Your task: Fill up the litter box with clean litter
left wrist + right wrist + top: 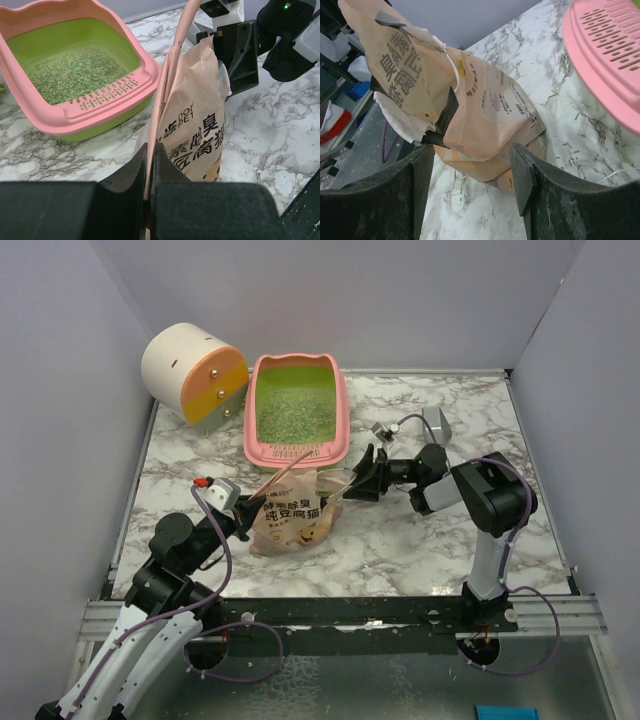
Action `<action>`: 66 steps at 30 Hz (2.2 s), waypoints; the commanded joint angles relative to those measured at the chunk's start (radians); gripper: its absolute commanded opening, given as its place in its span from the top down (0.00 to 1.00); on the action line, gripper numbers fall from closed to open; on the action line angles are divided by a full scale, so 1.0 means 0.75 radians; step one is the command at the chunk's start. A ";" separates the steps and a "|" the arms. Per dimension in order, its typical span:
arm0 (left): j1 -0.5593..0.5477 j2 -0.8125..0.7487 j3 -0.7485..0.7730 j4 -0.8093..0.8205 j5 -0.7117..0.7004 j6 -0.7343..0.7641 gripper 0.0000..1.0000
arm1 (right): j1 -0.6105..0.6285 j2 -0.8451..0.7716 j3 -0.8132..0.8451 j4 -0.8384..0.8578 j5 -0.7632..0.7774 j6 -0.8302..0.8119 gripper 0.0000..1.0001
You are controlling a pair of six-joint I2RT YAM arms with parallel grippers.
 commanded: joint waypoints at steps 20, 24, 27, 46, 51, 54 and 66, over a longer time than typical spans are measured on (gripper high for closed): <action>0.000 0.043 0.027 0.145 -0.021 -0.012 1.00 | 0.050 -0.139 0.046 0.433 -0.005 0.140 0.99; 0.001 0.178 0.073 0.238 0.008 0.023 1.00 | 0.009 -0.438 -0.137 0.066 0.096 -0.038 0.99; 0.002 0.330 0.150 0.277 0.083 0.071 1.00 | 0.006 -0.743 -0.165 -0.527 0.194 -0.369 0.99; 0.002 0.315 0.040 0.356 0.117 0.099 1.00 | -0.008 -1.284 -0.464 -1.401 0.755 -0.359 0.99; 0.003 0.268 0.056 0.189 0.279 0.164 1.00 | -0.086 -1.300 -0.456 -1.425 0.690 -0.270 0.99; 0.002 0.278 0.061 0.161 0.364 0.167 1.00 | -0.131 -1.248 -0.425 -1.397 0.575 -0.232 0.99; 0.003 0.394 0.102 0.026 0.333 0.065 0.60 | -0.147 -1.264 -0.320 -1.498 0.400 -0.294 0.99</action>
